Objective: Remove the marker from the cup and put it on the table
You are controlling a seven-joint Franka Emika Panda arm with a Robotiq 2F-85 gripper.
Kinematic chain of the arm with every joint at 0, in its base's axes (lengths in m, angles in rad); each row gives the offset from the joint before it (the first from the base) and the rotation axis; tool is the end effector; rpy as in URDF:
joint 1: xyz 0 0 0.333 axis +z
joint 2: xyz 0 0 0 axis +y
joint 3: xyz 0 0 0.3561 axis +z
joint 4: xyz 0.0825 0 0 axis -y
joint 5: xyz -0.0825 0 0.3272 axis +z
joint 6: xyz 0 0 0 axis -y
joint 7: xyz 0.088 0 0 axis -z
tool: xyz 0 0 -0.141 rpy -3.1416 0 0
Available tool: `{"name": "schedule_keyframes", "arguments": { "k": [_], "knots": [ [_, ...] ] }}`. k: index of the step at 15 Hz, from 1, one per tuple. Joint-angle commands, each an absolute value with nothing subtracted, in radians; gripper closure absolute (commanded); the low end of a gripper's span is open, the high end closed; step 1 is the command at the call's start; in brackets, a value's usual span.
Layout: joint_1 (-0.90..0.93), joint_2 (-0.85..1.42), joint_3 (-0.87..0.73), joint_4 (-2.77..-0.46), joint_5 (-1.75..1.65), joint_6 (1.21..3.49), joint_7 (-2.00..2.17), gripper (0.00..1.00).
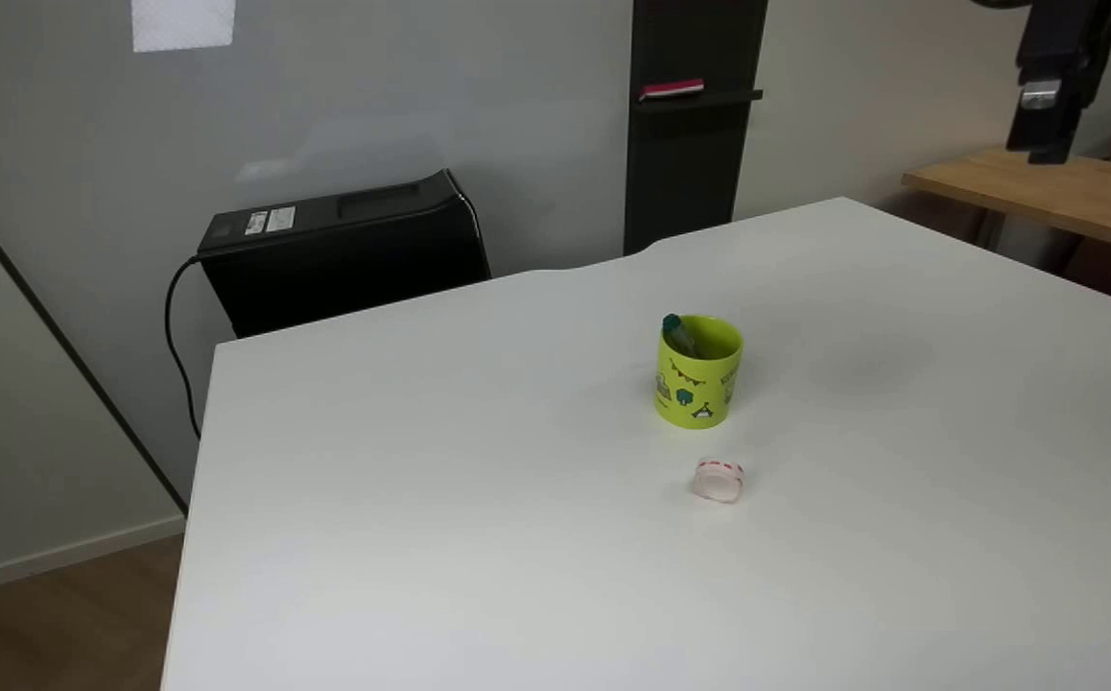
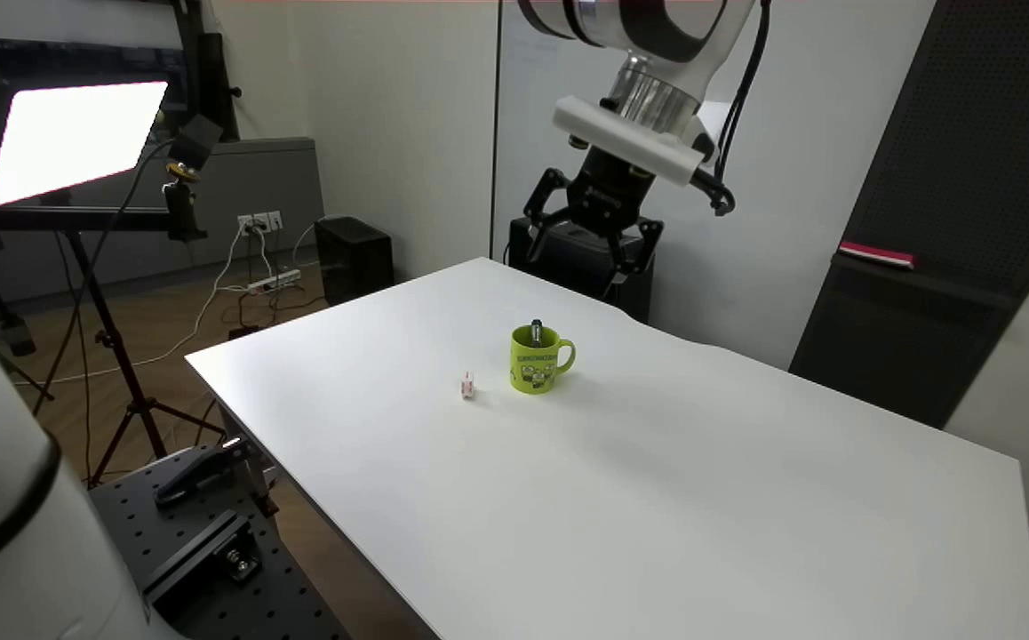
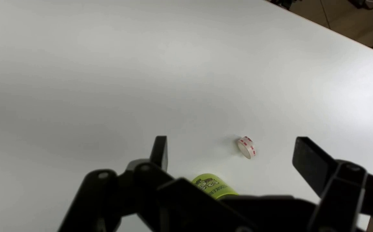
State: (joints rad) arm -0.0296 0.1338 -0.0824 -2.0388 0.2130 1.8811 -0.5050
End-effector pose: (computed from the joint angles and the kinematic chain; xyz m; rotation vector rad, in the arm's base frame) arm 0.4904 -0.0312 0.3993 -2.8327 -0.4240 0.3193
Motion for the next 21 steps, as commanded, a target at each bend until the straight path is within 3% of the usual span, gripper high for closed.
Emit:
{"name": "schedule_keyframes", "arguments": {
  "k": [1, 21],
  "knots": [
    [-0.049, 0.244, -0.051, -1.922, 0.169, 1.838, -0.535, 0.0],
    [0.085, 0.731, 0.095, -1.442, -0.191, 1.87, -0.518, 0.0]
  ]
}}
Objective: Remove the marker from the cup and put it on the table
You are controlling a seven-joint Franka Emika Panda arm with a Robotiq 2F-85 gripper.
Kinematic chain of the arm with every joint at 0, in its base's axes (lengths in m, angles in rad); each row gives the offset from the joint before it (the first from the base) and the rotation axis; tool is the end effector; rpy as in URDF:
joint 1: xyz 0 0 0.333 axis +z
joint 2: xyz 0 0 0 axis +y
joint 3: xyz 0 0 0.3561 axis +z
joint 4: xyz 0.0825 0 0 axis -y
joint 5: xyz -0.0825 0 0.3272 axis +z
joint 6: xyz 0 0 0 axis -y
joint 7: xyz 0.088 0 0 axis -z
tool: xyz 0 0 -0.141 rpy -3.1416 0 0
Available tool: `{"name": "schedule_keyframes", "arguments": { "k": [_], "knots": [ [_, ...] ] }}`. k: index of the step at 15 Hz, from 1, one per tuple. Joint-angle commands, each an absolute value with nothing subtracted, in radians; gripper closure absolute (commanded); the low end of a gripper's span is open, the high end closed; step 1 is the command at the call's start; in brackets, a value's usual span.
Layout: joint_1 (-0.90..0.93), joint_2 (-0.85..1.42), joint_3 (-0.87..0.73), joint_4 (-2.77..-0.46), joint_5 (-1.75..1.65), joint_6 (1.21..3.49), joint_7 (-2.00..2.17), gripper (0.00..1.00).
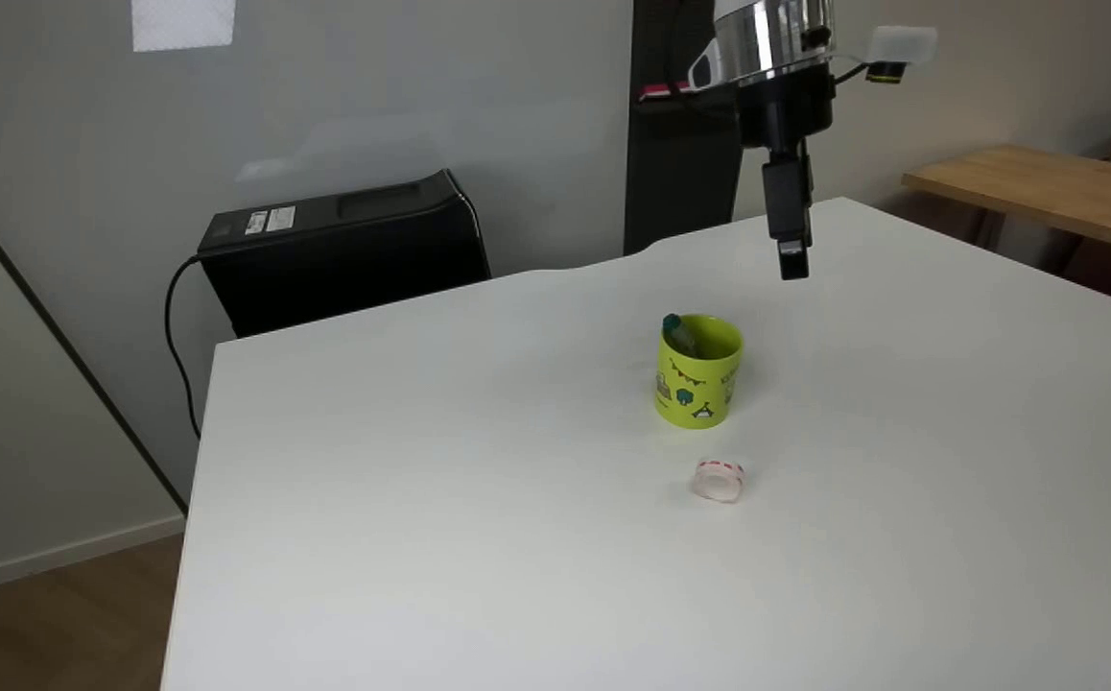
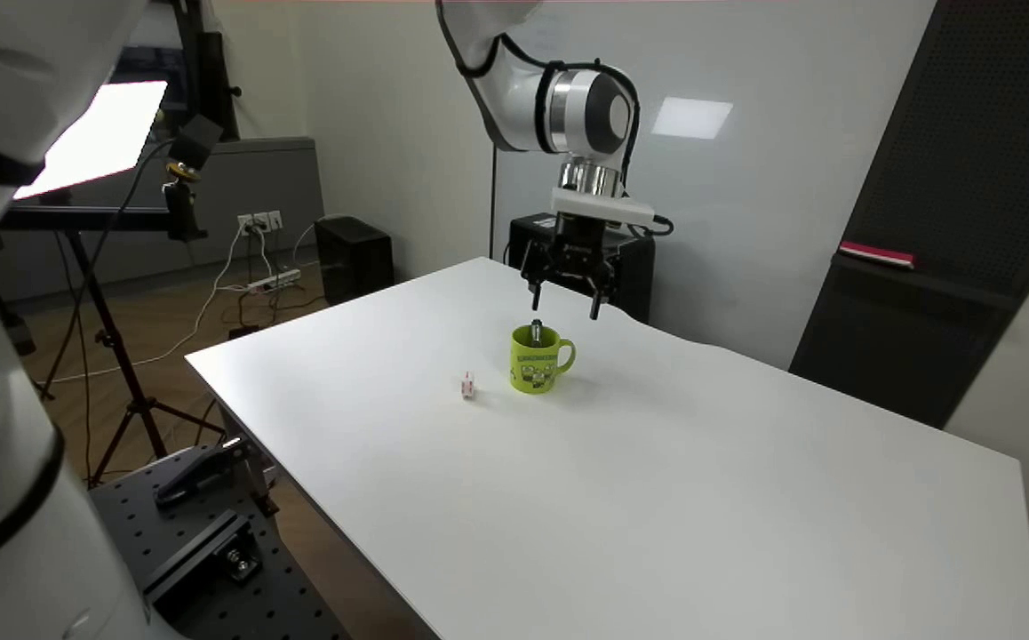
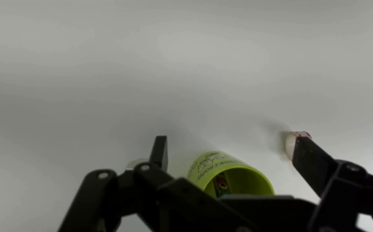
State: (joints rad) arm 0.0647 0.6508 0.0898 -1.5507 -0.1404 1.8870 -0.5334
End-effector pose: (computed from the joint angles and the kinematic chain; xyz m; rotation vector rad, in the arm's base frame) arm 0.6308 0.0743 0.2800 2.8822 1.1226 -0.4960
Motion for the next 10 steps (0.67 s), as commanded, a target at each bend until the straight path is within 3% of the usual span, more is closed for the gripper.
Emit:
{"name": "schedule_keyframes", "arguments": {
  "k": [1, 10],
  "knots": [
    [0.096, 0.748, 0.095, -1.426, -0.208, 1.882, -0.513, 0.0],
    [0.124, 0.839, 0.117, -1.338, -0.207, 1.954, -0.5, 0.0]
  ]
}}
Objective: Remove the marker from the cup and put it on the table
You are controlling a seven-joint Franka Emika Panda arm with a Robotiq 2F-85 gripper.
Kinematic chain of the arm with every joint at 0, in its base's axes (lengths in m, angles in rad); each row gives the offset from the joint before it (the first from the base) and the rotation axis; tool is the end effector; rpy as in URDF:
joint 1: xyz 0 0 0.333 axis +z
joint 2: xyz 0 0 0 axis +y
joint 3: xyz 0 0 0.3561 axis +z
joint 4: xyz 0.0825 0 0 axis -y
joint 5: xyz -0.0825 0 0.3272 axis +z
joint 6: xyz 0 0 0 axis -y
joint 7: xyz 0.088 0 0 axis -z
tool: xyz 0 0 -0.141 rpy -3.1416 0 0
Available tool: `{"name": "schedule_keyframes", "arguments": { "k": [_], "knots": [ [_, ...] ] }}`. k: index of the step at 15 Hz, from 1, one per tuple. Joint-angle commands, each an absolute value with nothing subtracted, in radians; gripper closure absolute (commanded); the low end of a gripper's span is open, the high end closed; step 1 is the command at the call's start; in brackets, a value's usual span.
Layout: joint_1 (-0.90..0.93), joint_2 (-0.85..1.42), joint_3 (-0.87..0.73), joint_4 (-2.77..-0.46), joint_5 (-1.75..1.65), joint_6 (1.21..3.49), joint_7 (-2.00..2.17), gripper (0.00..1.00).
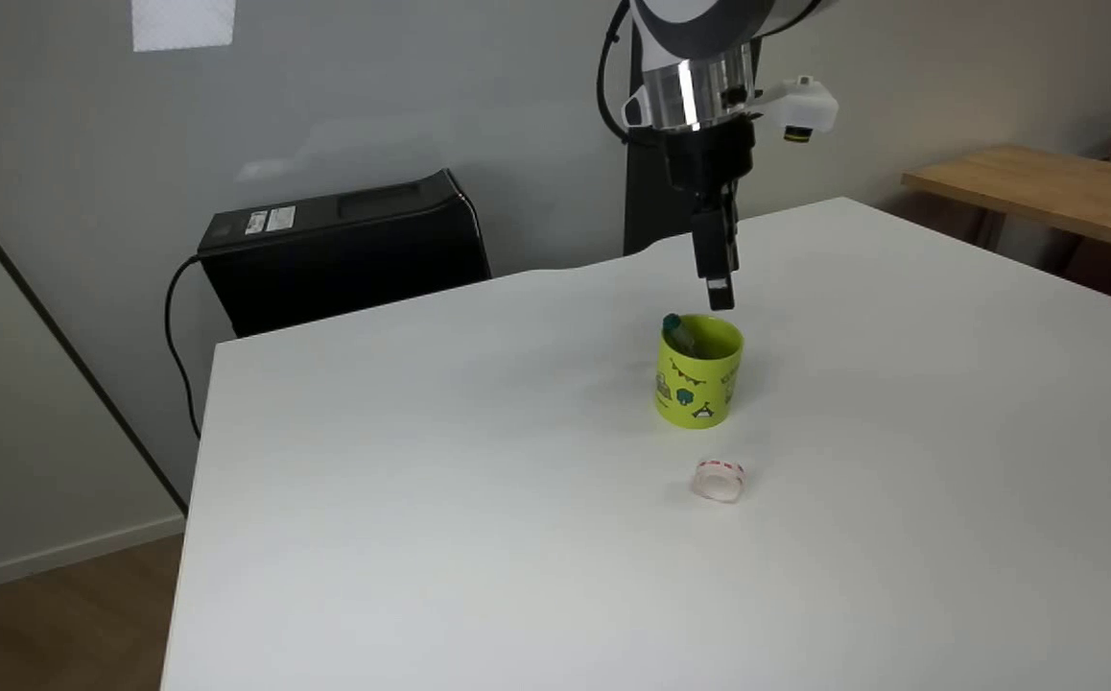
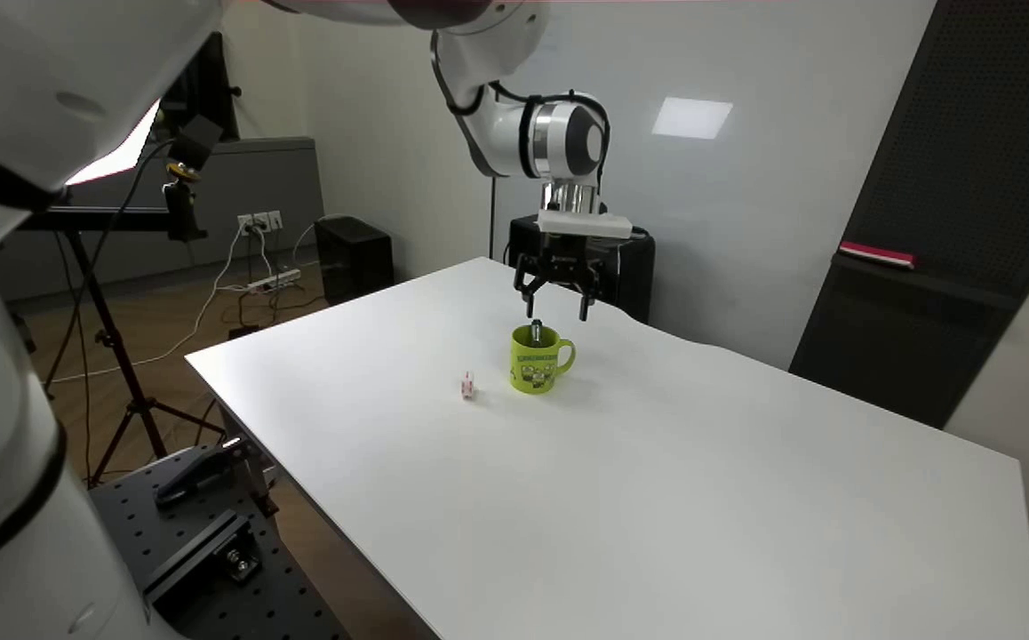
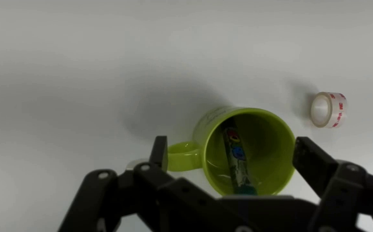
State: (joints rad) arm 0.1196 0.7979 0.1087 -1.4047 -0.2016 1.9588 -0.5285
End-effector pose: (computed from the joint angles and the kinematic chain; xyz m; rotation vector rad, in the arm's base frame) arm 0.6675 0.1198 0.2402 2.7981 1.2366 -0.3827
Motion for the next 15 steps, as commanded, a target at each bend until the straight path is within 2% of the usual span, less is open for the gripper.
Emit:
{"name": "schedule_keyframes", "arguments": {
  "k": [1, 15],
  "knots": [
    [0.127, 0.844, 0.116, -1.335, -0.211, 1.965, -0.497, 0.0],
    [0.141, 0.896, 0.114, -1.302, -0.205, 2.044, -0.455, 0.0]
  ]
}}
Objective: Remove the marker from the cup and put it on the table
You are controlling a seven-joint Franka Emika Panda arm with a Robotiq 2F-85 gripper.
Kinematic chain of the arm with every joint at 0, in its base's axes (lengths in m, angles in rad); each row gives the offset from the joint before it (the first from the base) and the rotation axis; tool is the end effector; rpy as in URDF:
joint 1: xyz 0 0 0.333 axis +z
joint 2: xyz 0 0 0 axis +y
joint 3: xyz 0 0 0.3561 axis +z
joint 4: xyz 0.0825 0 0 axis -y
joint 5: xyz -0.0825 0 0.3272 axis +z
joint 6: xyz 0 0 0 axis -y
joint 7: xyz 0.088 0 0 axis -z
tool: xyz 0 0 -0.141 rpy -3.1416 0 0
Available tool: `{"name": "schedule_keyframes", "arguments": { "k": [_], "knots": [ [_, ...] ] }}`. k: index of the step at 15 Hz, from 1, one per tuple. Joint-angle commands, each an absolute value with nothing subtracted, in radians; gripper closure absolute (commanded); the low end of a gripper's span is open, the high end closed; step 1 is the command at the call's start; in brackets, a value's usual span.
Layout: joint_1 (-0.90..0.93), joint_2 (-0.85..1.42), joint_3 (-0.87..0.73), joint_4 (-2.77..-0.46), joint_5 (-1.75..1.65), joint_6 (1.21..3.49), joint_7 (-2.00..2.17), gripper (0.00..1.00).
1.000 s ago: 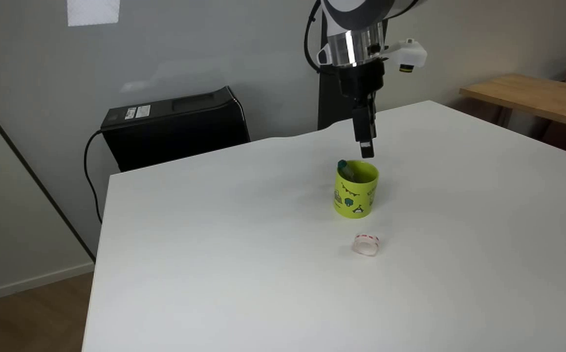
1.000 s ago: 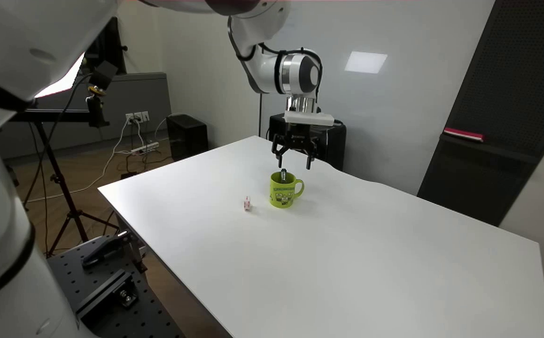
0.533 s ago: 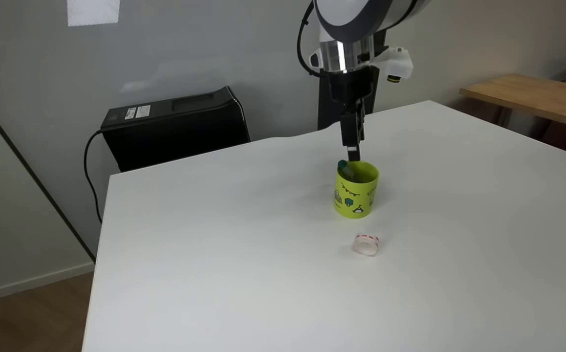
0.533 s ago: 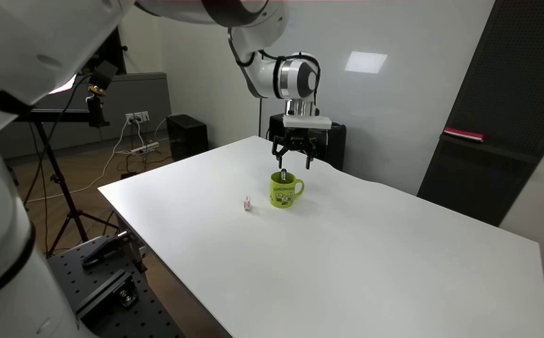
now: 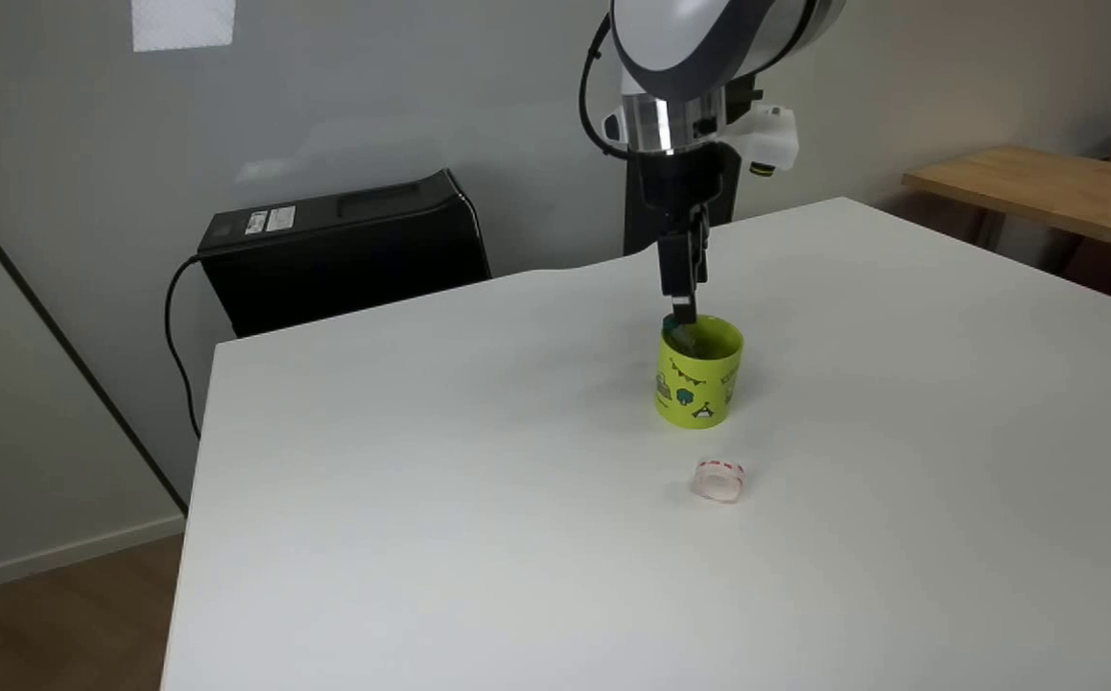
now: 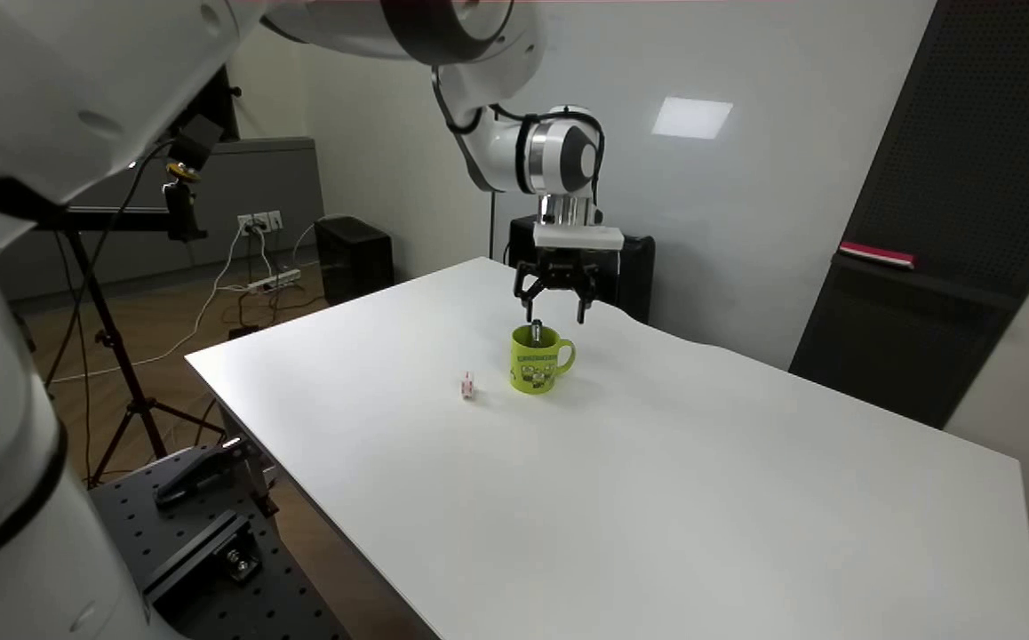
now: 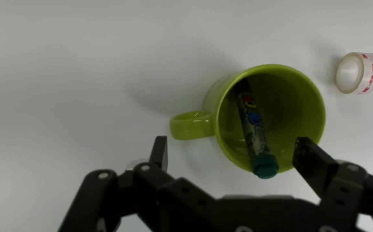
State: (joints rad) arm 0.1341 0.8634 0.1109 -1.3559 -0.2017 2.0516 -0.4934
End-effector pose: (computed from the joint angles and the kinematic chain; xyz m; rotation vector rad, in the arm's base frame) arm 0.6861 0.1362 0.2186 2.8165 1.2151 -0.2614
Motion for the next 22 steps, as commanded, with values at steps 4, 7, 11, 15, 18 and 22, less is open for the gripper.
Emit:
{"name": "schedule_keyframes", "arguments": {
  "k": [4, 7, 11, 15, 18, 22],
  "knots": [
    [0.146, 0.903, 0.117, -1.295, -0.199, 2.045, -0.447, 0.0],
    [0.151, 0.909, 0.116, -1.291, -0.201, 2.047, -0.438, 0.0],
    [0.158, 0.918, 0.114, -1.29, -0.202, 2.074, -0.426, 0.0],
    [0.161, 0.926, 0.113, -1.286, -0.202, 2.081, -0.414, 0.0],
    [0.164, 0.935, 0.111, -1.279, -0.204, 2.078, -0.41, 0.25],
    [0.171, 0.942, 0.105, -1.27, -0.21, 2.076, -0.398, 0.51]
  ]
}}
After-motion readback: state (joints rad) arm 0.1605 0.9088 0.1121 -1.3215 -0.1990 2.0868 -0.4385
